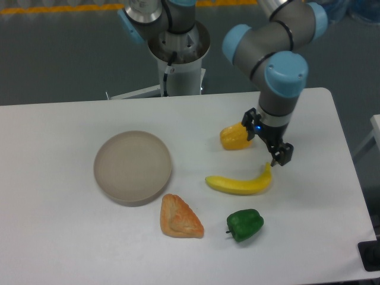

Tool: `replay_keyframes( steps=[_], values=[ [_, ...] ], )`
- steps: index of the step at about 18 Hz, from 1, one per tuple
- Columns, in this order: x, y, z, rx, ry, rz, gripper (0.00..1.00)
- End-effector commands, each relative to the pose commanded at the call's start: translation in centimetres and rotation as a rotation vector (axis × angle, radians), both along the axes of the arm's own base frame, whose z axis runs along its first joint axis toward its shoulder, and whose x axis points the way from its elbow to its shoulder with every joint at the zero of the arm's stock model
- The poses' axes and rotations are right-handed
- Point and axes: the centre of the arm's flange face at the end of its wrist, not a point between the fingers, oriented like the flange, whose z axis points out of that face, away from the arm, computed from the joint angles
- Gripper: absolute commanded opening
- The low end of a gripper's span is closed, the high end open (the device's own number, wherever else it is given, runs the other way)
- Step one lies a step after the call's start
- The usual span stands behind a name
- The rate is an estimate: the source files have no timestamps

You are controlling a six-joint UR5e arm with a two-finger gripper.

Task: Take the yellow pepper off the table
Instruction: 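Move the open gripper over the yellow pepper, then lower the gripper onto the yellow pepper and close on it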

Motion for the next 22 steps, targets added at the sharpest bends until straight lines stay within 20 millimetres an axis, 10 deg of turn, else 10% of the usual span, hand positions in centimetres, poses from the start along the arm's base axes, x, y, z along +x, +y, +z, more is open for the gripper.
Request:
replay_keyframes(
  steps=[4,22],
  values=[
    [0.4,-1.7,-2.1,-0.048,-0.02,-0.211,1.0],
    [3.4,-5.7,-9.4,-0.13,-0.029,-0.189,1.0]
  ],
)
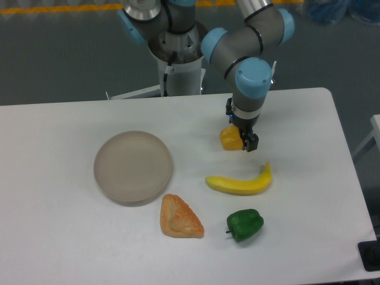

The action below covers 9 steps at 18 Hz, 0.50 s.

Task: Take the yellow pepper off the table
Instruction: 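Lower the gripper onto the yellow pepper and close on it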

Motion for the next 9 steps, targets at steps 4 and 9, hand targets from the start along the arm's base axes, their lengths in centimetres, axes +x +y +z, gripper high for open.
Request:
replay_keyframes(
  steps=[4,9],
  values=[
    [0.28,-0.18,-0.59,-0.009,-0.009,-0.002,1.0],
    [0.01,0.18,-0.52,0.001,0.006,0.049,0.58]
  ],
)
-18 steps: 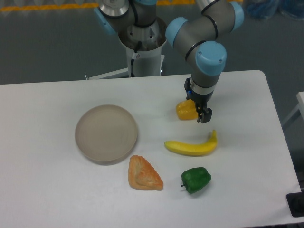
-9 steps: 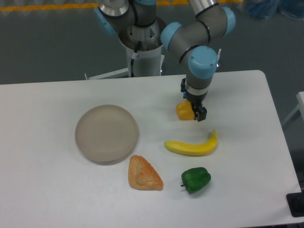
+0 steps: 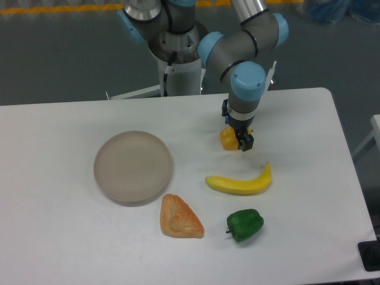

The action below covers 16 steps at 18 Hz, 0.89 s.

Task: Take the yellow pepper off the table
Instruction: 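Lower the gripper onto the yellow pepper and close on it, then lift the yellow pepper up off the table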

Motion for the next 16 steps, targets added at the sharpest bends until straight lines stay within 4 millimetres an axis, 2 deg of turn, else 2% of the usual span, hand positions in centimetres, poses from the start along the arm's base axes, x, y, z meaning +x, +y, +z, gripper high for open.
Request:
replay_keyframes(
  steps=[2,9,10,13,16],
  values=[
    [-0.3,0.2,0.7,0.008,0.01,0.008,0.47],
    [-2.0,1.1,5.4,0.02,0.096,0.009,0.42],
    [-2.5,1.8,7.0,0.03,0.106,0.008,0.42],
    [-3.8,3.3,10.0,0.048,0.104,0.081,0.42],
    [-4.9,6.1,11.8,0.096,0.121,0.181,0.42]
  ],
)
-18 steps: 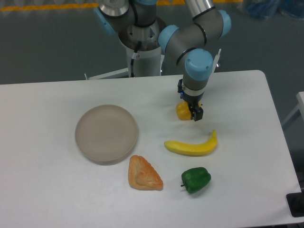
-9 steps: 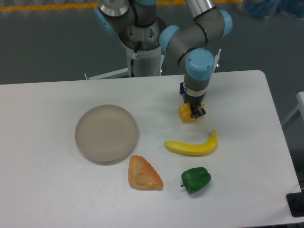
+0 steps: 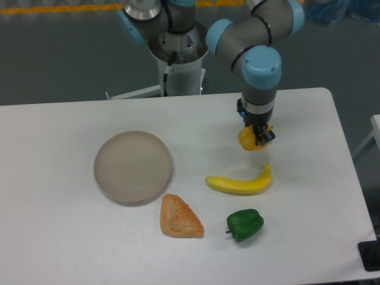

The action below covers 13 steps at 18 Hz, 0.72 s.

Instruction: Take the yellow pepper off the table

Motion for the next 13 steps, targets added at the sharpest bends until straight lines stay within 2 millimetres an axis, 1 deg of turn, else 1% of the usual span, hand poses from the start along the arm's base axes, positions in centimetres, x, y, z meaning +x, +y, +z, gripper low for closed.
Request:
replay_keyframes(
  steps=[2,5,6,8,13],
  values=[
    [-1.2,2.1,1.4,0.041,0.019,0.055,0.42],
    [-2.1,4.0,1.3,0.07,-0.002,0.076,0.4],
    [-2.2,4.3,1.1,0.065,-0.014,0.082,0.39],
    [-2.3,4.5,1.4,0.089,-0.039,0.085,0.39],
    [-2.4,4.5,1.0,0.089,-0.066,0.073,0.37]
  ],
)
